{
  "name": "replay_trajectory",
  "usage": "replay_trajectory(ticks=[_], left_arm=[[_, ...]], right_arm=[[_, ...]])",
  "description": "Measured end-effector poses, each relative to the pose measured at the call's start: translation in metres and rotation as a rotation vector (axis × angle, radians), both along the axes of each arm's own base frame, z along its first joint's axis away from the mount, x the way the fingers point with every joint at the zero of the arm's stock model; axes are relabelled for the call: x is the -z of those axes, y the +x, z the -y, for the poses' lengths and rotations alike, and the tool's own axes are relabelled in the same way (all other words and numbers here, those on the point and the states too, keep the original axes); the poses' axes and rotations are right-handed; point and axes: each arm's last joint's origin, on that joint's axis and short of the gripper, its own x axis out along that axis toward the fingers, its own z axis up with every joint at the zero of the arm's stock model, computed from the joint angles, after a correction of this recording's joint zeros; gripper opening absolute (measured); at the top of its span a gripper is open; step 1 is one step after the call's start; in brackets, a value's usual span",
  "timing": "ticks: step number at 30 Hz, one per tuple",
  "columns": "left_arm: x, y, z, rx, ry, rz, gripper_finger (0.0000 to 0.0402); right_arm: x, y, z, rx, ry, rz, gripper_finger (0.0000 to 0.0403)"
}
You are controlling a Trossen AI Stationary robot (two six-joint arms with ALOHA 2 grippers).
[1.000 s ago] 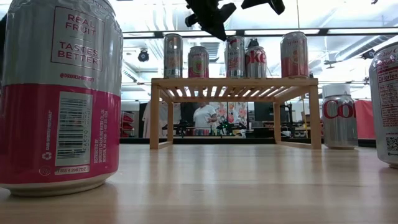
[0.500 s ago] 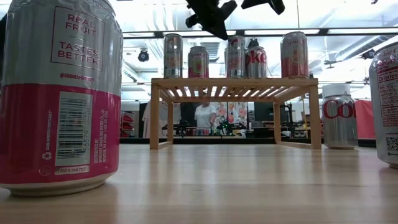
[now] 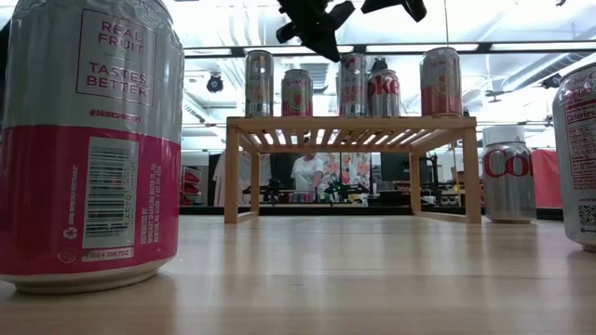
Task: Place canned beverage on shelf
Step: Put the left white soda can on the shelf aligned with the other white soda can
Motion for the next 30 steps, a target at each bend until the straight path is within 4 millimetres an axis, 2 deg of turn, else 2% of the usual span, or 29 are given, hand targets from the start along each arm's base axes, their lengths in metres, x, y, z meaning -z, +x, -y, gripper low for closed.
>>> replay_trajectory(ticks=[30], left_arm=[[-0.0039,-0.0034,0.0010,-0.012,-0.012,-0.001,0.0000]], right_arm=[[0.0000,0.0000,-0.0001,-0.005,-0.009,-0.005,0.0009]])
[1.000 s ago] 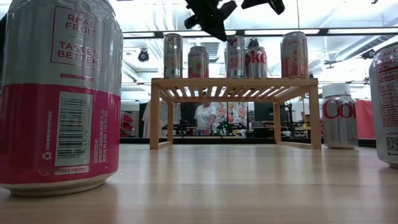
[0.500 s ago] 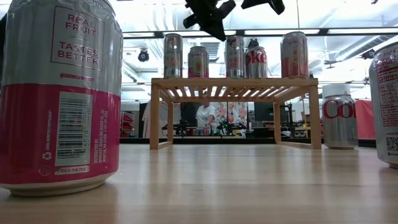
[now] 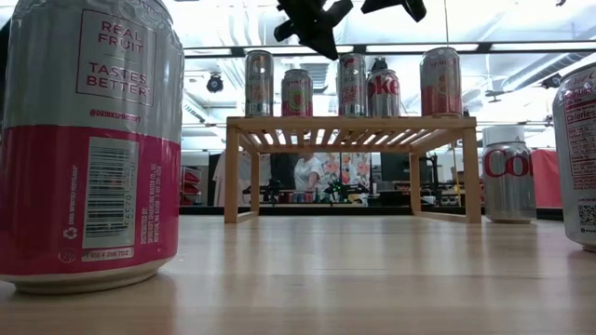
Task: Place canned beverage on shelf
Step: Put the left white soda can on the shelf aligned with the other white soda can
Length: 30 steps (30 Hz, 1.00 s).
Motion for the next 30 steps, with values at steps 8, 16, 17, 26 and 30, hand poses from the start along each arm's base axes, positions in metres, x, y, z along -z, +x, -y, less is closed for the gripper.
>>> replay_trajectory(ticks=[8,16,17,26,30], left_arm=[[0.000,0.001,0.003,0.002,-0.008,0.011,0.0000],[0.000,0.003,0.006,0.029,-0.034,0.024,0.0000],[0.000,0.003,0.007,0.029,-0.034,0.025,0.0000],[-0.013,-0.004,0.012,0.041,-0.033,0.017,0.0000],[-0.035,-0.015,0.017,0.055,-0.015,0.025,0.0000]], right_arm=[[0.000,0.000,0.000,-0.002,-0.002,-0.002,0.0009],[0.000,0.000,0.000,-0.002,-0.002,-0.002,0.0009],[0.000,0.000,0.000,-0.002,-0.002,-0.002,0.0009],[0.001,0.001,0.001,0.010,0.024,0.002,0.0009],[0.006,0.007,0.004,0.013,0.039,-0.011,0.0009]])
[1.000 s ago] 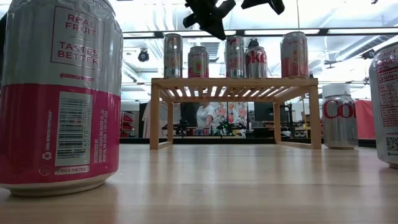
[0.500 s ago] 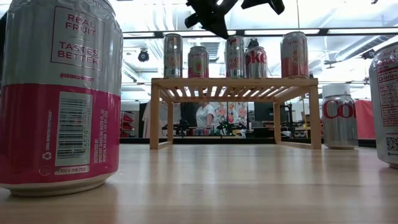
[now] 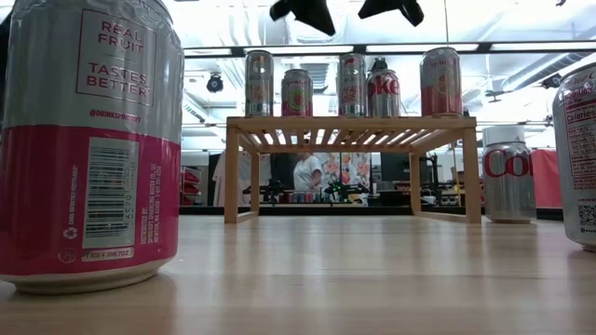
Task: Place canned beverage on shelf
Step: Put the left white soda can on the shelf aligned with the other white soda can
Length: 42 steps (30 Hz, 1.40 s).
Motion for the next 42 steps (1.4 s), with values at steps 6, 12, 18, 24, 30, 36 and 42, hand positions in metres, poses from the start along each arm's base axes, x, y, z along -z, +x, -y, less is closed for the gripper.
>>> replay_trajectory(ticks=[6,12,18,24,30,36,42], left_arm=[[-0.029,-0.023,0.008,0.023,0.056,0.059,0.0000],[-0.058,-0.052,0.017,0.026,0.077,0.130,0.0000],[-0.080,-0.076,0.027,0.036,0.091,0.190,0.0000],[-0.088,-0.088,0.033,0.046,0.093,0.206,0.0000],[-0.088,-0.089,0.034,0.047,0.092,0.203,0.0000],[-0.085,-0.085,0.034,0.050,0.088,0.188,0.0000],[-0.079,-0.084,0.033,0.049,0.075,0.141,0.0000]], right_arm=[[0.015,0.018,0.010,0.006,0.036,-0.048,0.0009],[0.028,0.031,0.017,0.007,0.062,-0.087,0.0009],[0.037,0.035,0.021,0.048,0.058,-0.156,0.0009],[0.042,0.031,0.022,0.104,0.037,-0.247,0.0009],[0.042,0.031,0.021,0.103,0.038,-0.245,0.0009],[0.042,0.032,0.019,0.110,0.059,-0.231,0.0009],[0.042,0.032,0.017,0.113,0.082,-0.217,0.0009]])
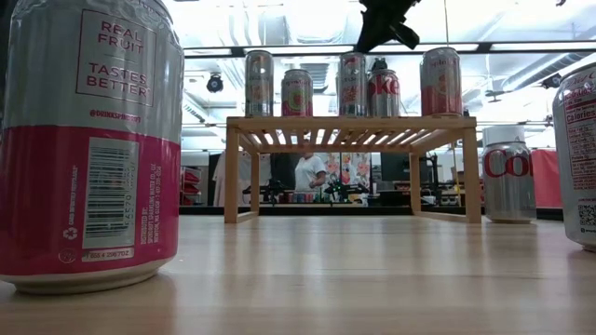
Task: Place canned beverage on shelf
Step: Put the left white soda can on the shelf aligned with the other white soda can
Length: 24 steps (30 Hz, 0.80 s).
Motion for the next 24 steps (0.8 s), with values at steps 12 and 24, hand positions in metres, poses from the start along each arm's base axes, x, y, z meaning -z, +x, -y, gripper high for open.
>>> replay_trajectory(ticks=[12,24], left_arm=[[0.004,0.001,0.000,-0.003,-0.016,-0.021,0.0000],[0.020,0.007,0.009,0.021,-0.042,-0.112,0.0000]], right_arm=[[0.000,0.001,-0.001,0.031,0.031,0.026,0.0009],[-0.009,-0.002,-0.001,0.026,-0.016,0.078,0.0009]])
